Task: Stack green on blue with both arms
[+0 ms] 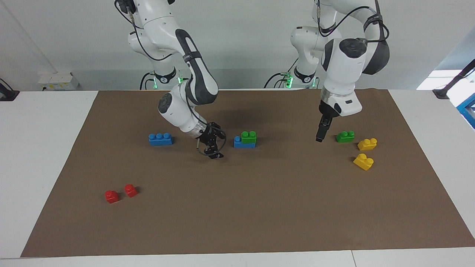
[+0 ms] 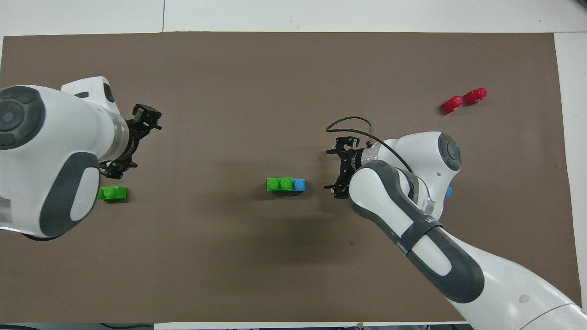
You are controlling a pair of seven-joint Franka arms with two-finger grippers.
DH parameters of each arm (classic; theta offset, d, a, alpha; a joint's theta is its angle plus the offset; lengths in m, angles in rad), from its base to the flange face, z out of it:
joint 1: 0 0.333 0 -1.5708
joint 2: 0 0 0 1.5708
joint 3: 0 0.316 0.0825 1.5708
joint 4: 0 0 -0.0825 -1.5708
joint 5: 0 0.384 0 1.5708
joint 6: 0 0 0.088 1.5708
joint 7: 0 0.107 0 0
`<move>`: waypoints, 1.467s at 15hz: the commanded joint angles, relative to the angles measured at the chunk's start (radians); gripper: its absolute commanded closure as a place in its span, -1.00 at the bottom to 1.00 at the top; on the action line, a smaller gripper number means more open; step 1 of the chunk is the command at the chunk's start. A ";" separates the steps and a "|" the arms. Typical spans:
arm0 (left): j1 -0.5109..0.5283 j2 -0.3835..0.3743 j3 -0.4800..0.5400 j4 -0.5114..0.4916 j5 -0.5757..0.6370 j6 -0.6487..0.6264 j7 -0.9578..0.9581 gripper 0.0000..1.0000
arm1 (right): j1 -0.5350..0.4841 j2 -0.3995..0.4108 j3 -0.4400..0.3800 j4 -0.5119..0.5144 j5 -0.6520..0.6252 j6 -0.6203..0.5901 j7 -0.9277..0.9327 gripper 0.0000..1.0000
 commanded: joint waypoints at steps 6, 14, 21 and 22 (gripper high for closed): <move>0.198 -0.058 0.002 0.106 -0.065 -0.237 0.709 -1.00 | -0.286 -0.055 0.009 0.096 -0.263 -0.295 -0.255 -1.00; 0.229 -0.063 -0.003 0.232 -0.072 -0.370 0.971 -1.00 | -0.357 -0.146 0.009 0.193 -0.530 -0.462 -0.630 -1.00; 0.343 0.015 -0.100 0.412 -0.107 -0.530 0.972 -1.00 | -0.358 -0.287 0.003 0.228 -0.630 -0.585 -0.982 -1.00; 0.340 0.020 -0.100 0.415 -0.104 -0.533 0.972 -1.00 | -0.357 -0.313 0.003 0.233 -0.657 -0.615 -1.009 -1.00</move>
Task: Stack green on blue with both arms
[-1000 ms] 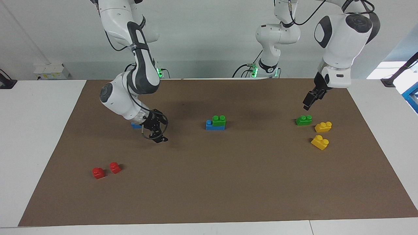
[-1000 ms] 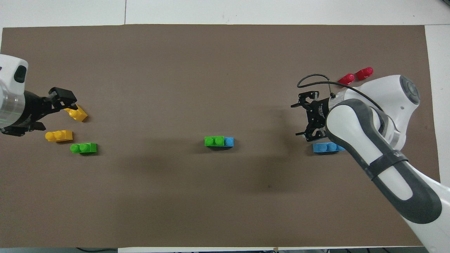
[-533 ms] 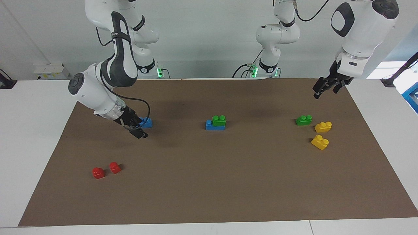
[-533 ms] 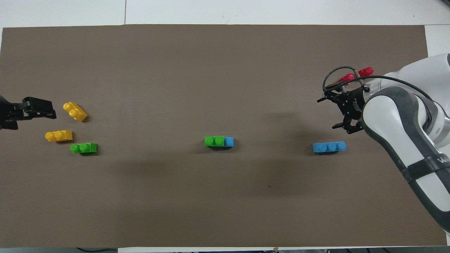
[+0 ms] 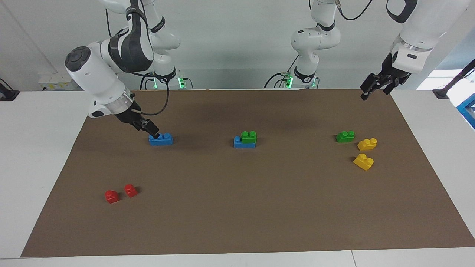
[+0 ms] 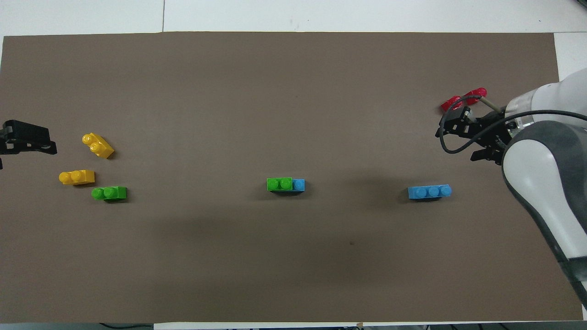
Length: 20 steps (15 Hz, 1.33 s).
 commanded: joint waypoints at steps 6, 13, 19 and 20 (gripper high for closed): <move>-0.010 0.070 -0.017 0.114 -0.011 -0.126 0.023 -1.00 | -0.005 -0.195 0.008 0.057 -0.134 -0.230 -0.281 -1.00; -0.018 0.072 -0.010 0.115 -0.015 -0.076 0.060 -1.00 | -0.012 -0.184 0.011 0.128 -0.203 -0.259 -0.404 -1.00; -0.007 0.067 -0.014 0.116 -0.018 -0.079 0.108 -1.00 | -0.020 -0.097 0.007 0.222 -0.206 -0.288 -0.404 -1.00; -0.007 0.068 -0.014 0.115 -0.018 -0.079 0.109 -1.00 | -0.028 -0.095 0.007 0.222 -0.209 -0.285 -0.404 -1.00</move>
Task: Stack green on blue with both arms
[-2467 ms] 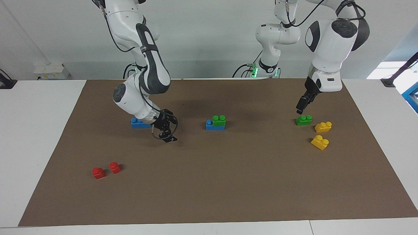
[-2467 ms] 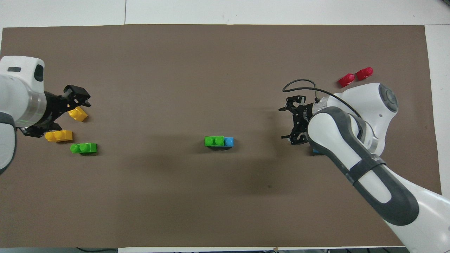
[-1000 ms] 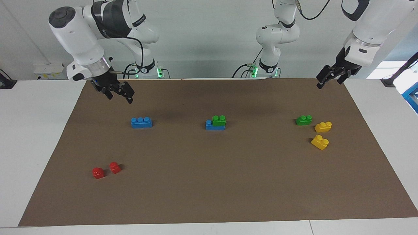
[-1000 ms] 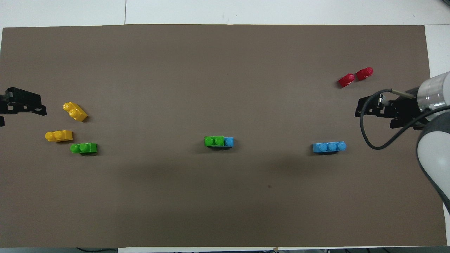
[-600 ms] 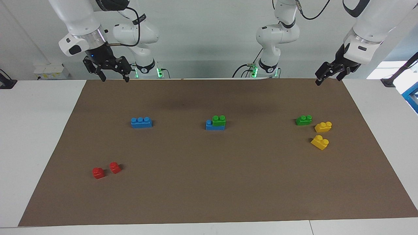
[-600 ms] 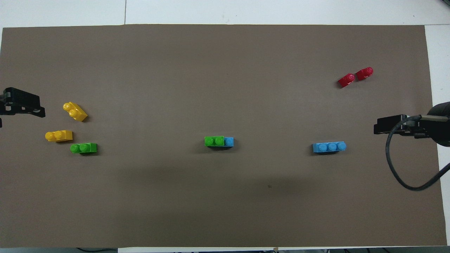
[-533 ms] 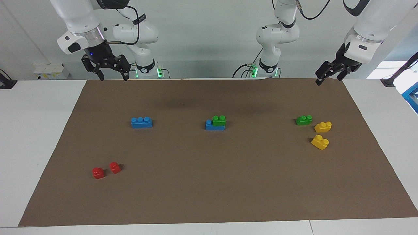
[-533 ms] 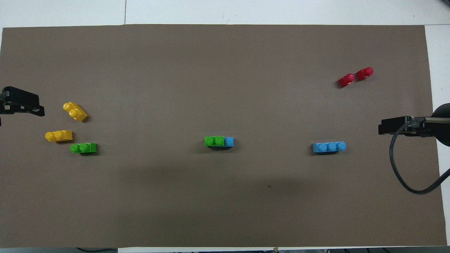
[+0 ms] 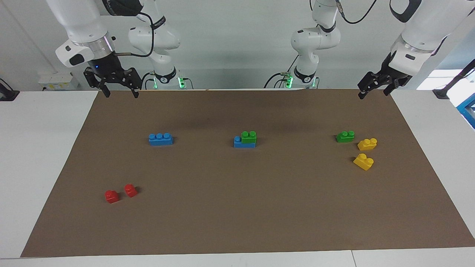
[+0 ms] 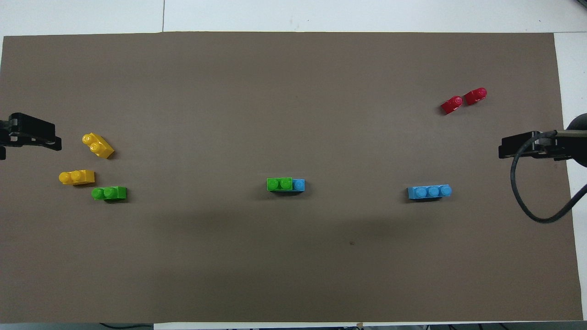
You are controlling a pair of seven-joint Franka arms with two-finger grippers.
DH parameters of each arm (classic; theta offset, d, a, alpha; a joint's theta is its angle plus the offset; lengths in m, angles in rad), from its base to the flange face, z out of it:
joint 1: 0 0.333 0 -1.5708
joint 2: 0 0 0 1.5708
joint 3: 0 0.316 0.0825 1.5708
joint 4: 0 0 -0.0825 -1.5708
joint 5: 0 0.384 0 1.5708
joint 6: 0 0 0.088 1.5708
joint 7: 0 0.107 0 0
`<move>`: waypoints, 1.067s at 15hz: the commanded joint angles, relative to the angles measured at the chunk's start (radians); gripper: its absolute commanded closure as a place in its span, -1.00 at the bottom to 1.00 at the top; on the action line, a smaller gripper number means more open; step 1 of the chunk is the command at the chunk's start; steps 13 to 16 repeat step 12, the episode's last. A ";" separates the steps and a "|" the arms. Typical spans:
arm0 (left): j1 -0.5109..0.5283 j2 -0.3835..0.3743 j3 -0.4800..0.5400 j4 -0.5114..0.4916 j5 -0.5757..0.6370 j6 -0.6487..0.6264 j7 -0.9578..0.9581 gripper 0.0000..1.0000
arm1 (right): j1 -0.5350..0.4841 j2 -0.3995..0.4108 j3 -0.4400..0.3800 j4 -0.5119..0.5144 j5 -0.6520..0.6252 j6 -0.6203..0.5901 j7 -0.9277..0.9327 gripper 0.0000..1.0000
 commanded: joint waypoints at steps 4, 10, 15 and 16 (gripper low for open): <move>-0.001 -0.001 0.010 0.010 -0.010 0.001 0.024 -1.00 | -0.026 0.024 0.007 0.035 -0.023 -0.025 -0.025 -1.00; -0.001 -0.002 0.010 0.007 -0.010 0.002 0.030 -1.00 | -0.026 0.021 0.007 0.029 -0.029 -0.025 -0.025 -1.00; -0.004 -0.002 0.010 0.005 -0.010 0.004 0.031 -1.00 | -0.026 0.021 0.007 0.030 -0.029 -0.025 -0.026 -1.00; -0.004 -0.002 0.010 0.005 -0.010 0.004 0.031 -1.00 | -0.026 0.021 0.007 0.030 -0.029 -0.025 -0.026 -1.00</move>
